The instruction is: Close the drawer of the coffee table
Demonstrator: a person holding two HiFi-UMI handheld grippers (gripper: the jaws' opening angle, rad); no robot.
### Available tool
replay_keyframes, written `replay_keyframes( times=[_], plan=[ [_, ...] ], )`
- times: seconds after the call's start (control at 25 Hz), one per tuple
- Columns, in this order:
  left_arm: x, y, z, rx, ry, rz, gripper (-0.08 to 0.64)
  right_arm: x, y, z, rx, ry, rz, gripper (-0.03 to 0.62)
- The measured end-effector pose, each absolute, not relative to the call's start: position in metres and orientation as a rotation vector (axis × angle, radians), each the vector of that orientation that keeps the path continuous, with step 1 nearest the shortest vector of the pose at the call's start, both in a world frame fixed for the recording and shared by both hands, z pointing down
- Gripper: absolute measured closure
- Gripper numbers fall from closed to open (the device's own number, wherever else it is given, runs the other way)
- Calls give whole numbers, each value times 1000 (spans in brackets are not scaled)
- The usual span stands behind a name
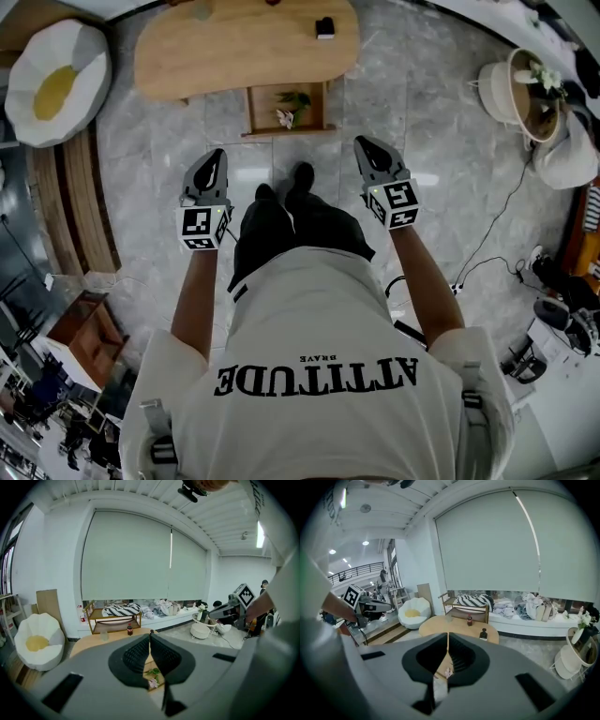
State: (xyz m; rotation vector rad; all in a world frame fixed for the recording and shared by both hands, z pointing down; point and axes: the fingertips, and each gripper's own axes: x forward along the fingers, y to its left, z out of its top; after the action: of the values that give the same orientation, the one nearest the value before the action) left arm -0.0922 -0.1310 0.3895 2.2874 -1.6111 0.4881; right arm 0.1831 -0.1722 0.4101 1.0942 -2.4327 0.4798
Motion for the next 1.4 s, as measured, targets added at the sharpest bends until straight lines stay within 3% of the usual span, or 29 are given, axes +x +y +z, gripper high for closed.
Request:
replay_keyframes(
  times=[1.4],
  plan=[
    [-110, -150, 627, 2141, -1374, 548, 537, 136, -165, 634, 976, -2183, 663, 571]
  ],
)
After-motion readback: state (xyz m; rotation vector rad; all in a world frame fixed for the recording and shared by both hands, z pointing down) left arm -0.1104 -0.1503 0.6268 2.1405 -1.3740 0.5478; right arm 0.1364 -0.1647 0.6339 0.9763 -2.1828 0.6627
